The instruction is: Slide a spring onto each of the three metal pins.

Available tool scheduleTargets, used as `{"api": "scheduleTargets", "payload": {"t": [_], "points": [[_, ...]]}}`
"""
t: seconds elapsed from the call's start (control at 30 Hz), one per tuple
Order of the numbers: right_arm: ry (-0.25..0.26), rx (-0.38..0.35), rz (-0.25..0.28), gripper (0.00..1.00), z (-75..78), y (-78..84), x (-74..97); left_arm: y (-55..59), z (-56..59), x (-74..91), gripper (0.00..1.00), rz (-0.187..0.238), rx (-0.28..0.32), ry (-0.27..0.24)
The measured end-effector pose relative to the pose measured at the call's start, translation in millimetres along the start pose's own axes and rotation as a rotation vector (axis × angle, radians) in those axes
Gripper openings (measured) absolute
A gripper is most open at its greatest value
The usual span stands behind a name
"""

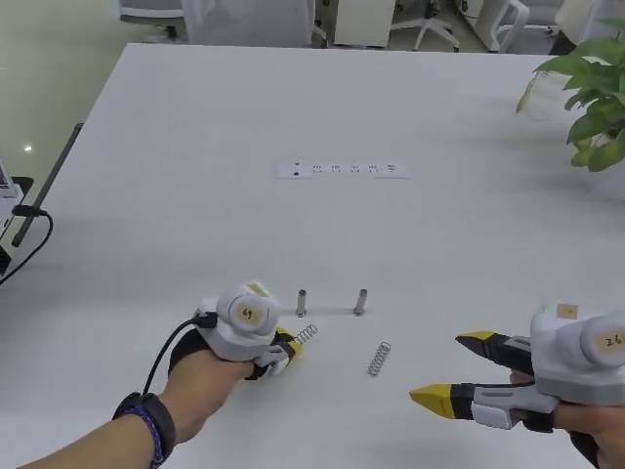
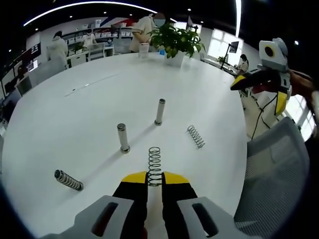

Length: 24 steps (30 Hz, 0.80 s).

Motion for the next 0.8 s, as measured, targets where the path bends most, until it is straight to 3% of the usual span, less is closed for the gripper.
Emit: {"api": "scheduleTargets", "payload": {"t": [0.8], "points": [[-0.065, 0.008, 0.003, 0.67, -11.7, -10.0, -16.1, 7.1, 6.5, 36.4, 0.02, 0.036, -0.026, -0.017]]}}
Point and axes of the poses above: the centre of the closed fingertips' face, and the gripper's own axes: x roughly backward along the fingers, z roughly to its right, y roughly out of its underside, the point moved 10 cm from there along x, roughly backward along the fingers, and after that the axes turned 15 degrees about y, right-handed, at the moved point
